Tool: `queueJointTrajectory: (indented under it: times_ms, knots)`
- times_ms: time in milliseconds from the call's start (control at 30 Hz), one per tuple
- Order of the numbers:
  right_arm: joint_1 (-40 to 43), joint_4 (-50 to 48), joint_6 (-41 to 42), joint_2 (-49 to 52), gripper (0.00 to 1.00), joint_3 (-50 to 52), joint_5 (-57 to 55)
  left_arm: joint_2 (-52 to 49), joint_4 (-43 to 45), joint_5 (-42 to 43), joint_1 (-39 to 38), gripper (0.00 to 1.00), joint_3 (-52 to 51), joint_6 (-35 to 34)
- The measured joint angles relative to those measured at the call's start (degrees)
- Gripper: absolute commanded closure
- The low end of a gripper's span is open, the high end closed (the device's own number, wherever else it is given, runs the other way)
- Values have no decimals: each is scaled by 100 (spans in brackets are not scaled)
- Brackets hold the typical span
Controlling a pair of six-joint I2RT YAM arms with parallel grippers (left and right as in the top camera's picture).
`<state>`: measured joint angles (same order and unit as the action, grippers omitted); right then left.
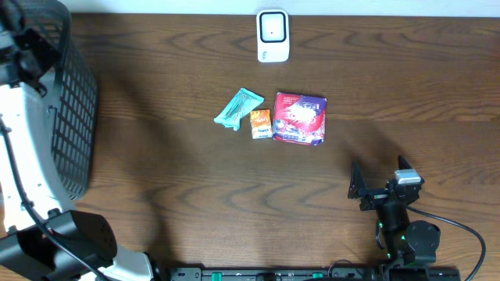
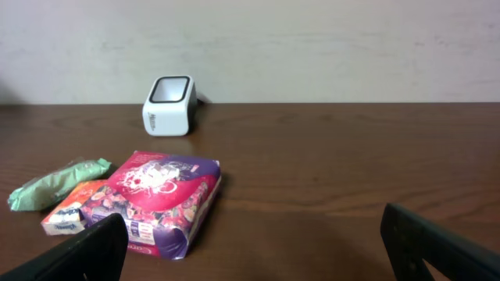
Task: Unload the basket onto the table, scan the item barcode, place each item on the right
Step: 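Move the left gripper back into the basket toward the red wrapper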
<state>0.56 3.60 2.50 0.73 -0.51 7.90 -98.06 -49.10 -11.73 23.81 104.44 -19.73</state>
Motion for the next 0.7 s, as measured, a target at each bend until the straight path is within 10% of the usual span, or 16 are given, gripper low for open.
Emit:
queueJointTrajectory:
  times_ms: [167,567,700]
  knots:
    - [0,2,0,0,1,0,0,-63,164,931,321,11,-13,0]
    - [0,2,0,0,1,0,0,-63,-542,264,348,65,-188,-50]
    - [0,2,0,0,1,0,0,-96,-748,376,352,67,-328,-20]
